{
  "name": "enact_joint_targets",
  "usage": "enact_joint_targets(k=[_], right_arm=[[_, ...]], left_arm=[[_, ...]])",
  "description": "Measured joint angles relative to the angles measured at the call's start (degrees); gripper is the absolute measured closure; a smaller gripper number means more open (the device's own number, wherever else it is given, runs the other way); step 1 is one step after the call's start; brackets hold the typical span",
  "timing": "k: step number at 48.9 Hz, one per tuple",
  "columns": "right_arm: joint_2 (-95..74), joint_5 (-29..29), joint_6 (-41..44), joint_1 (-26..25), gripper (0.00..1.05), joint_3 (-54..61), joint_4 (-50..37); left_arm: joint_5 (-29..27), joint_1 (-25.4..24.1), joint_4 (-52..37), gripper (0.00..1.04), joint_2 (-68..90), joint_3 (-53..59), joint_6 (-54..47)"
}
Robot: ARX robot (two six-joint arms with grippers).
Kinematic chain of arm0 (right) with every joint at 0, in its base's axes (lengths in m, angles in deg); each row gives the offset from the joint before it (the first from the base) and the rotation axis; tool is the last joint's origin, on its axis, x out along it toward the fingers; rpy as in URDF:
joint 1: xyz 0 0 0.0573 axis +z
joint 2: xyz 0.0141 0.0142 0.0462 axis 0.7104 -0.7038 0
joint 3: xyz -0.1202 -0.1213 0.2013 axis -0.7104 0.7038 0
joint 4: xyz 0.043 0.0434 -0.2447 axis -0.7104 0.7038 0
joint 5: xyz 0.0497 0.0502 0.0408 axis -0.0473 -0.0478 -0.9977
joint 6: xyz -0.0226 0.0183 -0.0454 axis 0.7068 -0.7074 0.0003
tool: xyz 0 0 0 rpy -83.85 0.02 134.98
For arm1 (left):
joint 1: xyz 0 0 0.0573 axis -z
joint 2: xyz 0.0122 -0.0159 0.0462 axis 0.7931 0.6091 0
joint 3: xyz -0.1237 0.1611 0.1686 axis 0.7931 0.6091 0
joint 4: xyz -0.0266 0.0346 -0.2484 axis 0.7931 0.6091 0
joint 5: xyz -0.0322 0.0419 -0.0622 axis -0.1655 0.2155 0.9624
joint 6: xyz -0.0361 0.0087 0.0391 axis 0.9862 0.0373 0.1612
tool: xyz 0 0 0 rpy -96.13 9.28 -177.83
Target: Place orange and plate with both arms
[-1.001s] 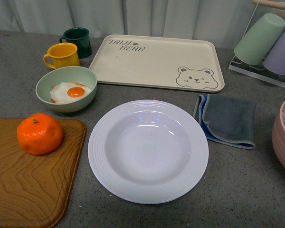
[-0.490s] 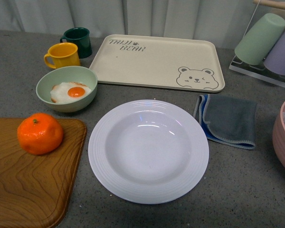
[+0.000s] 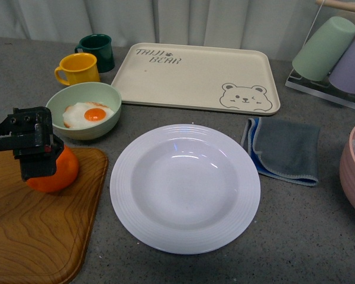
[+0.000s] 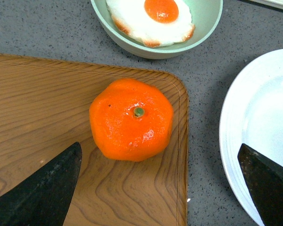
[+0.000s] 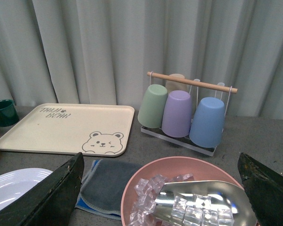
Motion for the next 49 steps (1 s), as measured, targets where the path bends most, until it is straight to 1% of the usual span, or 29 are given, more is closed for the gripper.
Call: enact_joint_targets(k=[2, 5, 17, 21, 28, 38, 41, 43, 44, 48, 49], right_arm=[[0.0, 0.0, 0.0, 0.0, 0.09, 0.0, 0.0], [0.0, 0.0, 0.0, 0.0, 0.09, 0.0, 0.0], [0.0, 0.0, 0.0, 0.0, 0.09, 0.0, 0.0], [0.0, 0.0, 0.0, 0.0, 0.09, 0.0, 0.0], [0.0, 0.0, 0.0, 0.0, 0.09, 0.0, 0.0], [0.0, 0.0, 0.0, 0.0, 0.09, 0.0, 0.0], [0.0, 0.0, 0.0, 0.0, 0.09, 0.0, 0.0], [0.0, 0.0, 0.0, 0.0, 0.09, 0.0, 0.0], [0.0, 0.0, 0.0, 0.0, 0.09, 0.0, 0.0], [0.0, 0.0, 0.0, 0.0, 0.09, 0.0, 0.0], [0.0, 0.0, 0.0, 0.0, 0.09, 0.0, 0.0]], left_arm=[[1.0, -0.5, 0.7, 0.07, 1.9, -1.4, 0.9], [-0.2, -0.9, 0.0, 0.07, 4.3, -2.5, 1.0], [-1.6, -1.3, 0.3, 0.07, 10.8, -6.7, 0.9], [-2.2, -1.4, 2.2, 0.07, 13.5, -8.7, 1.0], [-1.6, -1.4, 4.7, 0.07, 16.2, -11.0, 1.3], [-1.6, -1.4, 6.7, 0.07, 18.7, -13.0, 1.2], [-1.7, -1.5, 6.8, 0.14, 19.1, -13.4, 1.2], [-1.9, -1.5, 7.1, 0.21, 19.4, -13.6, 1.0], [-2.1, -1.5, 7.1, 0.26, 19.5, -13.7, 0.8], [-2.3, -1.5, 7.2, 0.4, 19.5, -13.7, 0.8], [-2.4, -1.5, 7.2, 0.42, 19.4, -13.7, 0.8]])
